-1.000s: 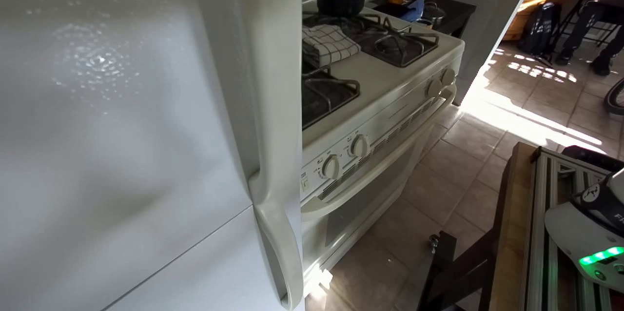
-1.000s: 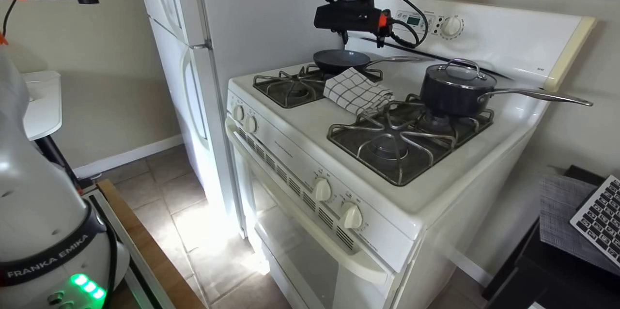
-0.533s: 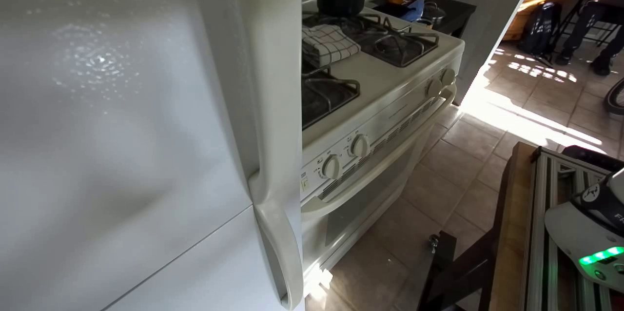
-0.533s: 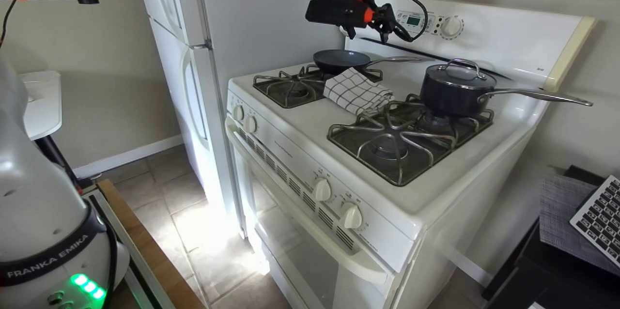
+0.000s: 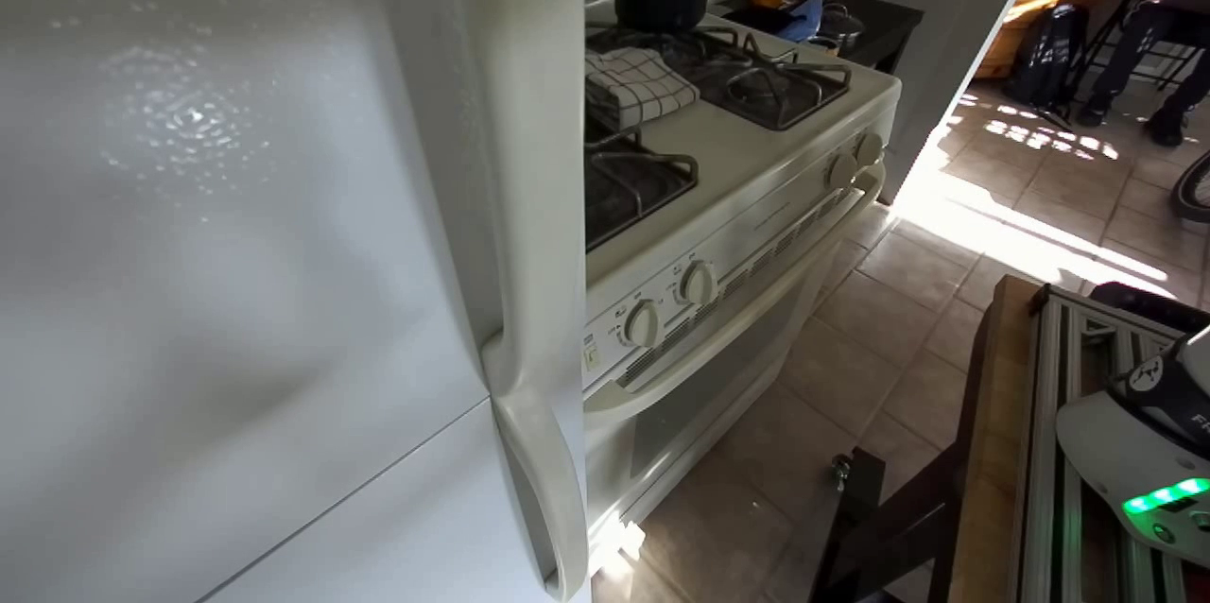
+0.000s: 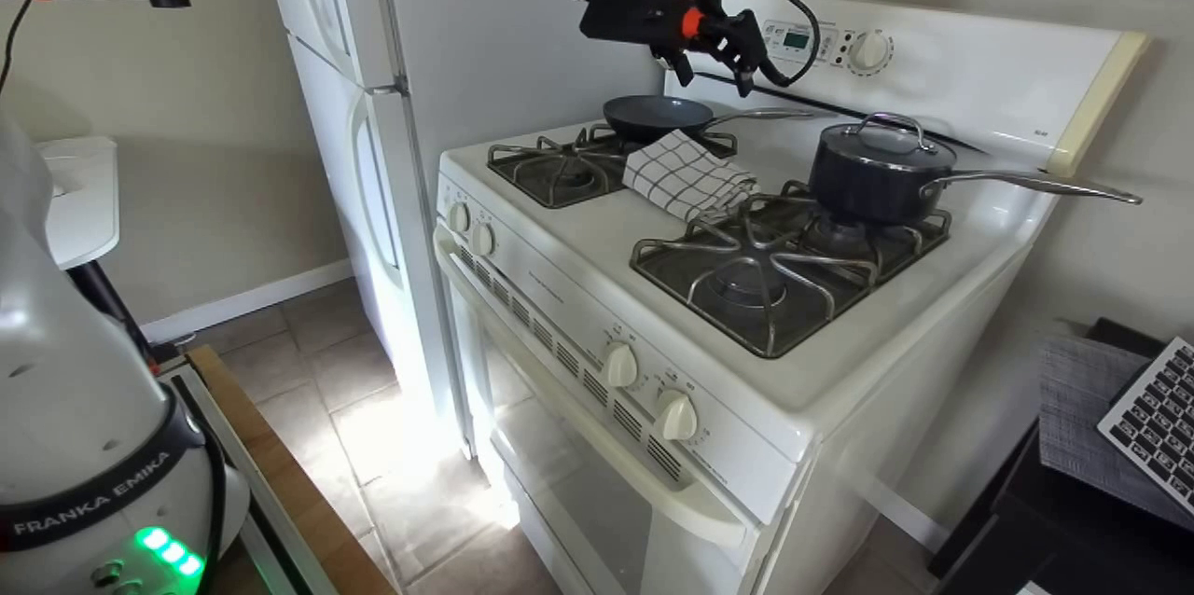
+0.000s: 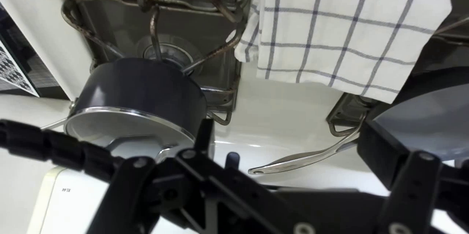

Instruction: Fold the towel two times over.

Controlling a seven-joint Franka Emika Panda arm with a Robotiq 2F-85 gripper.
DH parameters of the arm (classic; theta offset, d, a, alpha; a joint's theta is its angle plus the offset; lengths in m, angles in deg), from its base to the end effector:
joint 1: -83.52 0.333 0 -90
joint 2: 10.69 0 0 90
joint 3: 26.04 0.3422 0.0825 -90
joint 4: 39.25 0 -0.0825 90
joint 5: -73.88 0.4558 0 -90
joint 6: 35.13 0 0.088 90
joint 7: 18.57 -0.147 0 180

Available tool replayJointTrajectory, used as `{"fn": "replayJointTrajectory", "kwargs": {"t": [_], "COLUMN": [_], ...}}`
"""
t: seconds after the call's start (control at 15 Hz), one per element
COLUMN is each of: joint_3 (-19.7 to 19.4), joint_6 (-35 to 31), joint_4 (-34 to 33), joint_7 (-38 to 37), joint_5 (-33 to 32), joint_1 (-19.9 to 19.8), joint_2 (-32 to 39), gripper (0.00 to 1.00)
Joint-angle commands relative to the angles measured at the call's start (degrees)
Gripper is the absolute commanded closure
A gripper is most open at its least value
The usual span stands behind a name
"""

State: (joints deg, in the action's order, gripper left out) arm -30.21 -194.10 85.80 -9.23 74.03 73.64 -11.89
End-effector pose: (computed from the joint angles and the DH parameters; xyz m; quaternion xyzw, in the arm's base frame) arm 0.6367 -0.1595 0.4218 0.9526 -0.0404 0.2957 0.0596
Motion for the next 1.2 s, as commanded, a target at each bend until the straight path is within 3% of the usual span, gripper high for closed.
{"fn": "replayJointTrajectory", "kwargs": {"t": [0.0,0.27,0.33,1.13], "joint_3": [-0.8,-0.6,-1.0,-1.2], "joint_6": [5.4,9.1,7.2,7.3], "joint_4": [0.8,0.5,-0.2,-0.4], "joint_7": [-6.6,-8.9,-6.1,-6.0], "joint_5": [-4.6,-4.9,-3.4,-3.4], "joint_1": [1.1,1.5,1.6,1.8], "joint_2": [-2.2,-2.7,-1.5,-1.5], "gripper": [0.00,0.00,0.00,0.00]}}
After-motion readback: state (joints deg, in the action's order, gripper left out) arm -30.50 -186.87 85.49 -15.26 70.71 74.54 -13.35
